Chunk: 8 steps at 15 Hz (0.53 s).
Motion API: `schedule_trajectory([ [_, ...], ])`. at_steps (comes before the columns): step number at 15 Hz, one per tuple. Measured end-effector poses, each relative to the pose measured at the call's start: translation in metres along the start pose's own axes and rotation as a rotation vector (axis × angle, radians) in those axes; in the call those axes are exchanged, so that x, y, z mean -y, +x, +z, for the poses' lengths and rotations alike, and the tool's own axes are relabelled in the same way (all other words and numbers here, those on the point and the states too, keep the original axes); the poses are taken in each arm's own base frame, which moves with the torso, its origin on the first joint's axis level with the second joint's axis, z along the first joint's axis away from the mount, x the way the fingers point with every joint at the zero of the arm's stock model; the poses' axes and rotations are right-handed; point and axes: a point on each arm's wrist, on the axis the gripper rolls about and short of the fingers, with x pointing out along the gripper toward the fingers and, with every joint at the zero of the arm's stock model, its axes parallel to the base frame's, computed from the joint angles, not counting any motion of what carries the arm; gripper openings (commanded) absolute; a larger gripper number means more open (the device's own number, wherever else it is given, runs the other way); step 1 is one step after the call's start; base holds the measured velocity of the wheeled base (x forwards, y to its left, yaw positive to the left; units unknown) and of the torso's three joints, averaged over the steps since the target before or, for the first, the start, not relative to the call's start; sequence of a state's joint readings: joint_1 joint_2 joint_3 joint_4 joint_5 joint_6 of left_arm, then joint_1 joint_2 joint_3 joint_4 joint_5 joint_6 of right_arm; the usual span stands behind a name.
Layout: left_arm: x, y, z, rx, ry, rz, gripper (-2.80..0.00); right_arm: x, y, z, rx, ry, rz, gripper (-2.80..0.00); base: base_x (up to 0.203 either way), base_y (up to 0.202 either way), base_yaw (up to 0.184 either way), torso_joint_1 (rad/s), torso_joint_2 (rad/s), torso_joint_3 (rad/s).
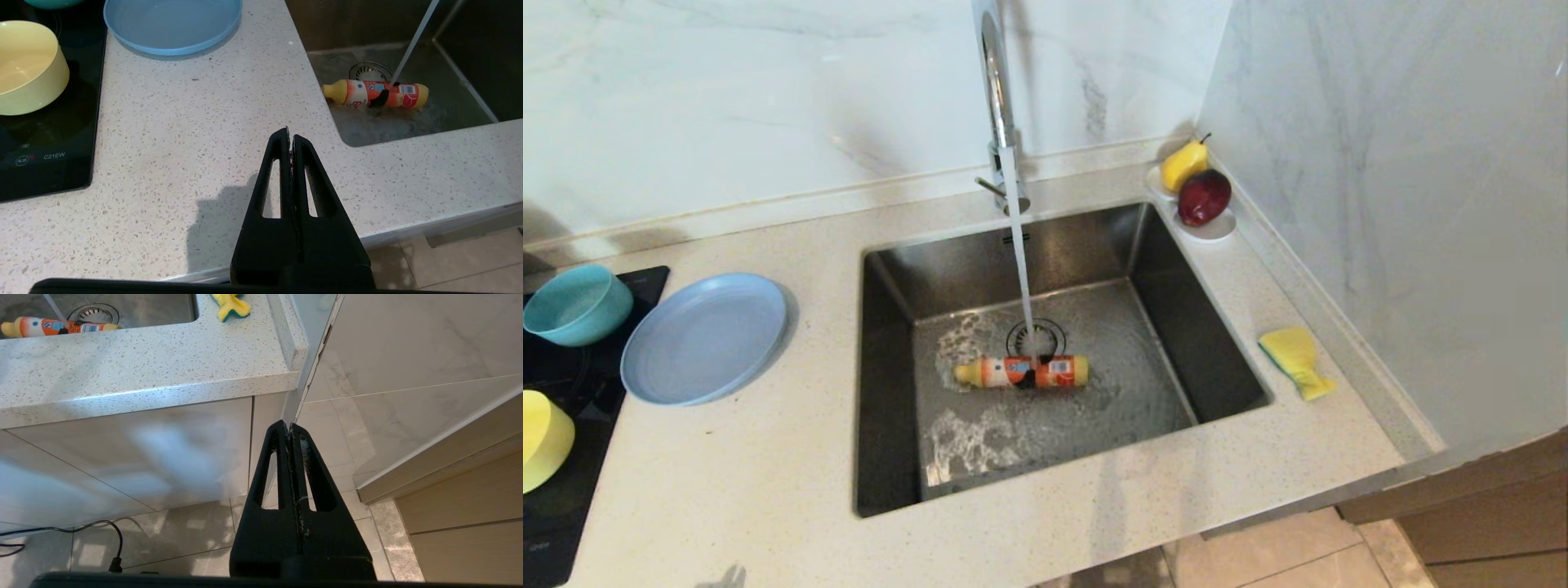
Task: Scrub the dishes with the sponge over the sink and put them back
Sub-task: Turn off the faucet
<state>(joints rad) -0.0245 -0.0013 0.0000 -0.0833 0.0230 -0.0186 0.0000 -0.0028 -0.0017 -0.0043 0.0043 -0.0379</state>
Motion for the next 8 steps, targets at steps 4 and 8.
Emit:
schedule_trajectory([
  [4, 0.0, 0.0, 0.002, 0.019, -0.02, -0.001, -2.8, 0.0, 0.0, 0.0, -0.001, 0.0, 0.0, -2.8, 0.0, 0.0, 0.0, 0.0, 0.0, 0.0],
  [8, 0.002, -0.018, 0.065, 0.132, -0.039, -0.05, -2.8, 0.0, 0.0, 0.0, 0.0, 0.0, 0.0, -2.8, 0.0, 0.0, 0.0, 0.0, 0.0, 0.0],
])
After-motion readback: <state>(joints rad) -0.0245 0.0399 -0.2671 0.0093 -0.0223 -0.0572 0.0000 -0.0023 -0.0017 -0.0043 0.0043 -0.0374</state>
